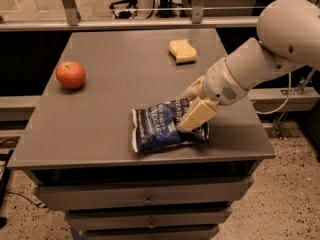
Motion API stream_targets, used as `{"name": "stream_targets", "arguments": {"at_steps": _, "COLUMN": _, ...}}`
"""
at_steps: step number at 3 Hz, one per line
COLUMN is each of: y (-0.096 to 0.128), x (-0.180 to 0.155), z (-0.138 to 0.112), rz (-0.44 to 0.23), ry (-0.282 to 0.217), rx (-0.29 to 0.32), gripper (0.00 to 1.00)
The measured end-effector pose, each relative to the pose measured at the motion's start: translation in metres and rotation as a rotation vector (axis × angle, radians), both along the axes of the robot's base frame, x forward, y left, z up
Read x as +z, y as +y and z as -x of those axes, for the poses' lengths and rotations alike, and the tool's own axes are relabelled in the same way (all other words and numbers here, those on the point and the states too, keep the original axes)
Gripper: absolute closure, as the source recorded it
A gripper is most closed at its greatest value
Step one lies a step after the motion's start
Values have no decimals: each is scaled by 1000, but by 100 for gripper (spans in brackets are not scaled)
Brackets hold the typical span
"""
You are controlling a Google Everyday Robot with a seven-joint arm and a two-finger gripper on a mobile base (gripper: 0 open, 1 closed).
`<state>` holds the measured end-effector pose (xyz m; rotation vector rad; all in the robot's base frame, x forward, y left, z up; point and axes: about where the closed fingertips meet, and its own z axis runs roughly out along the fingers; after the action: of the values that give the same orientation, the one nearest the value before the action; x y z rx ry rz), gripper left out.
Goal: Pick blue chip bag
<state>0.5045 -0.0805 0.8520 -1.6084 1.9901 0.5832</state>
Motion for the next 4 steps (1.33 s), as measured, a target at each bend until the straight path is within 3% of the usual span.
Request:
{"name": "stream_targets", "arguments": {"at_steps": 1, "y": 0, "x": -3, "z": 2, "rz": -3, "ry": 9, "rx": 0, "gripper": 64}}
{"name": "stream_targets", "arguments": {"at_steps": 2, "y": 1, "x": 5, "z": 1, "rz": -22, "ry": -2, "rx": -2, "gripper": 96}}
{"name": "stream_targets", "arguments": {"at_steps": 4, "y": 1, "x": 56, "z": -17, "rz": -144, "ry": -57, "rx": -46, "gripper": 100}}
